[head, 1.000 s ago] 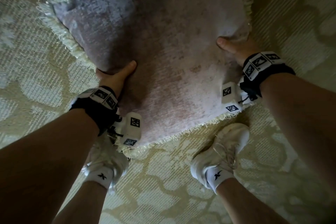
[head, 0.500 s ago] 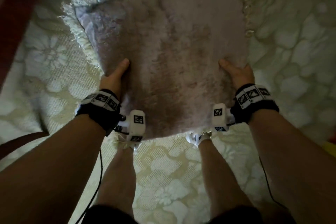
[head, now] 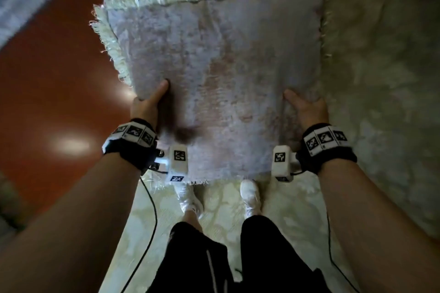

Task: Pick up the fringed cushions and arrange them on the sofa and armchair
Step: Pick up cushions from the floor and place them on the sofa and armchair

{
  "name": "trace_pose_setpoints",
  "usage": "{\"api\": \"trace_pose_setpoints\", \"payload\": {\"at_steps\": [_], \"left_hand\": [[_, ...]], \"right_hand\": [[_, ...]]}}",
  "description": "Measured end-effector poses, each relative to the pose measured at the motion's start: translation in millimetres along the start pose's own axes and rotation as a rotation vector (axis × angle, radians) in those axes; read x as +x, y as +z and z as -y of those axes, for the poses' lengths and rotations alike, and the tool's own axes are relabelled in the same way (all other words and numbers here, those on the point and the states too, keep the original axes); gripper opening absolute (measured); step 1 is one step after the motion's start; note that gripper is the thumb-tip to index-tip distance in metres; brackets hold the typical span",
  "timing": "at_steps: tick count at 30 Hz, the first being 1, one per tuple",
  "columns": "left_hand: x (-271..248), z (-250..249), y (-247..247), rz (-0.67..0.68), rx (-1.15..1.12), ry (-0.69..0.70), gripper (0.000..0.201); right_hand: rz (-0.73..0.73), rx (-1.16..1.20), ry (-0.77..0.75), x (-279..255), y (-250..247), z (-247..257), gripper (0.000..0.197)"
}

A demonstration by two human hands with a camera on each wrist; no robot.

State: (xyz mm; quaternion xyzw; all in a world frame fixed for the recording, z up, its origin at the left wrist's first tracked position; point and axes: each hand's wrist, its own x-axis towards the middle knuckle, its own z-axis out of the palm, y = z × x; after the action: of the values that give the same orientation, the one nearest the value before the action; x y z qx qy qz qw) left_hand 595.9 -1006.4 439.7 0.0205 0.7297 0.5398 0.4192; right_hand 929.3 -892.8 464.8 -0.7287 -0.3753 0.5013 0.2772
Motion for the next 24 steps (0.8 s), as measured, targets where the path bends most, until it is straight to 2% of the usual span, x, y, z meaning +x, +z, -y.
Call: {"api": "trace_pose_setpoints", "payload": {"at_steps": [2, 6, 9, 10, 11, 12, 14, 17, 21, 24], "left_hand": [[-36, -49, -11, -0.025, -0.055, 0.090, 0.098], [-114, -128, -45, -0.163, -0.171, 0.240, 0.084], [-168, -174, -82, -0.259, -0.238, 0.359, 0.084], [-187, -187, -97, -0.287, -0.275, 0.398, 0.075], [-204, -197, -112, -0.298, -0.314, 0.428, 0.066], [-218, -206, -128, -0.312, -0.352, 0.454, 0.067], [-246, -217, -159, -0.367, -0.414, 0.519, 0.090], [-281, -225, -208, -0.430, -0.493, 0.615, 0.104], [-328, -228, -271, -0.528, -0.550, 0.686, 0.095], [-349, -222, -323, -0.612, -0.560, 0.694, 0.099]], "right_hand": [[0.075, 0.018, -0.096, -19, -3, 53, 0.065], [0.204, 0.041, -0.263, -67, -3, 152, 0.057], [0.337, 0.061, -0.319, -107, 8, 207, 0.086], [0.373, 0.078, -0.354, -120, 12, 223, 0.092], [0.428, 0.092, -0.397, -139, 14, 238, 0.092], [0.490, 0.085, -0.426, -158, 18, 252, 0.088], [0.571, 0.064, -0.478, -193, 26, 273, 0.082], [0.666, 0.090, -0.543, -246, 42, 293, 0.098], [0.795, 0.124, -0.639, -323, 64, 306, 0.092], [0.891, 0.123, -0.643, -369, 77, 306, 0.098]]}}
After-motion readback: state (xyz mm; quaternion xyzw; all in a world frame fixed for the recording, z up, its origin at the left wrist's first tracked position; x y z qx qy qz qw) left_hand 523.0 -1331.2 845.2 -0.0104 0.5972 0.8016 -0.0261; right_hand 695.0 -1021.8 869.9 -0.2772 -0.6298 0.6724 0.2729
